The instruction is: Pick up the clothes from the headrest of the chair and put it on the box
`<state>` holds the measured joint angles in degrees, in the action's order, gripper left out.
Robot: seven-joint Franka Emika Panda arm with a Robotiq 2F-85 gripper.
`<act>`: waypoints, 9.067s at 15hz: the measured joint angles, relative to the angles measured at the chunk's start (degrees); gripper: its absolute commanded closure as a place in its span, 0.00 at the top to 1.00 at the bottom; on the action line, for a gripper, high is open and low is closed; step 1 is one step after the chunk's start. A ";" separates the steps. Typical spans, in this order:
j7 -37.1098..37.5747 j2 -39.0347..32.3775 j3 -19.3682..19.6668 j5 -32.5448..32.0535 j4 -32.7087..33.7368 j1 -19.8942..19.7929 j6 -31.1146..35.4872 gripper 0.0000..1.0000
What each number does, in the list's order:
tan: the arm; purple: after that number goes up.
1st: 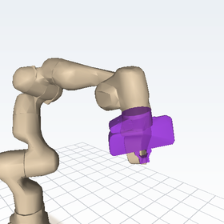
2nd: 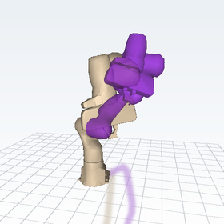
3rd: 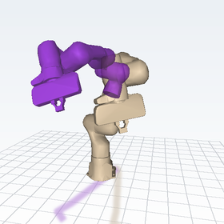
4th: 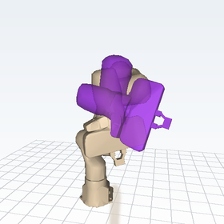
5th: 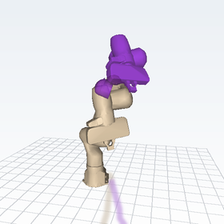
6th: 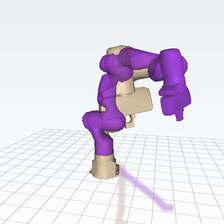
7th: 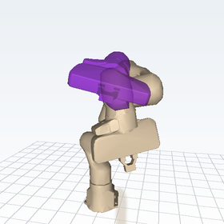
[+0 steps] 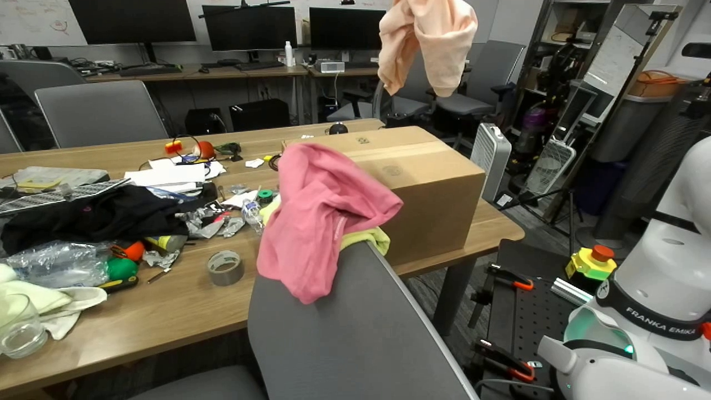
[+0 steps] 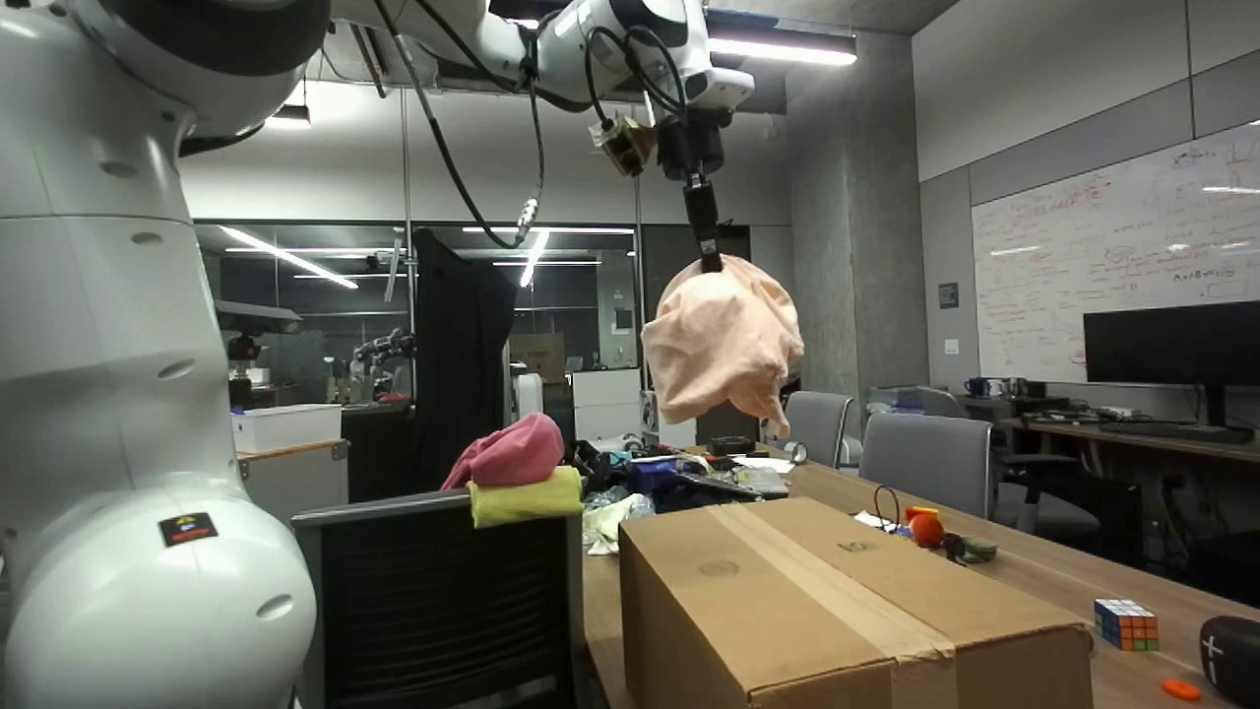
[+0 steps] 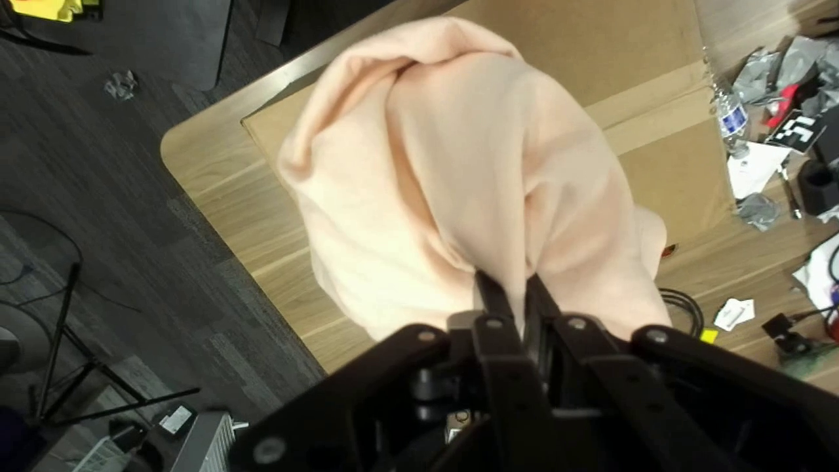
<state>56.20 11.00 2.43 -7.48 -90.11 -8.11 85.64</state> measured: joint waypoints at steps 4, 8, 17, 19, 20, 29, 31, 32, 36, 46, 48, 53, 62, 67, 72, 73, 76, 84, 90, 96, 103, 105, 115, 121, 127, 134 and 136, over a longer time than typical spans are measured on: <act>1.08 0.11 -0.05 0.13 -0.33 0.14 0.00 0.72; 1.12 0.15 -0.62 0.19 -0.68 0.89 0.00 0.98; 0.17 2.92 -14.11 0.05 -6.82 12.16 -2.33 1.00; 0.18 2.78 -18.32 -0.35 -7.32 15.32 -2.32 1.00; 0.05 2.35 -20.18 -0.56 -7.38 16.71 -2.25 1.00; -2.89 -9.92 -25.99 -10.41 -2.61 22.85 1.17 1.00; -2.89 -13.02 -25.16 -12.27 -1.32 22.95 2.91 1.00; -2.89 -14.41 -24.49 -12.46 -0.76 23.01 3.65 1.00; -2.88 -18.32 -21.78 -11.30 0.39 23.20 5.89 1.00; -0.82 -23.00 -17.53 -1.06 -1.22 23.75 6.96 1.00; -0.45 -23.35 -16.86 -0.36 -2.57 23.76 6.97 1.00; 0.49 -23.49 -15.97 -0.36 -7.20 23.79 6.97 0.75; 0.59 -22.45 -15.76 -0.36 -9.97 23.88 8.69 0.12; 0.59 -19.59 -15.79 -0.69 -10.55 24.06 9.69 0.03; 0.70 -15.31 -15.95 -1.51 -11.18 24.10 10.73 0.03; 0.79 -14.35 -15.95 -1.82 -11.24 24.10 10.89 0.03; 1.05 -11.46 -15.97 -3.44 -11.15 24.09 11.06 0.03; 1.07 -8.82 -15.18 -7.42 -8.02 21.71 8.60 0.03; 1.07 -8.08 -8.61 -7.34 -3.36 14.10 3.66 0.03; 1.47 -6.07 -1.81 -4.08 -2.21 6.71 0.74 0.03; 7.01 -7.47 1.10 1.28 -0.79 3.09 -0.80 0.03; 9.76 -8.38 1.10 2.96 0.57 3.01 -0.98 0.03; 22.53 -11.96 2.31 8.72 6.96 2.73 -1.02 0.39; 24.21 -12.03 2.47 8.70 7.24 2.75 -0.88 0.84; 22.74 -11.34 1.99 8.49 4.41 3.07 -0.81 1.00; 20.87 -11.77 -8.75 8.46 3.22 13.75 -4.38 1.00; 20.81 -12.16 -12.14 8.19 2.86 17.36 -4.38 1.00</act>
<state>77.01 -1.15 -9.71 0.71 -87.24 9.25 81.26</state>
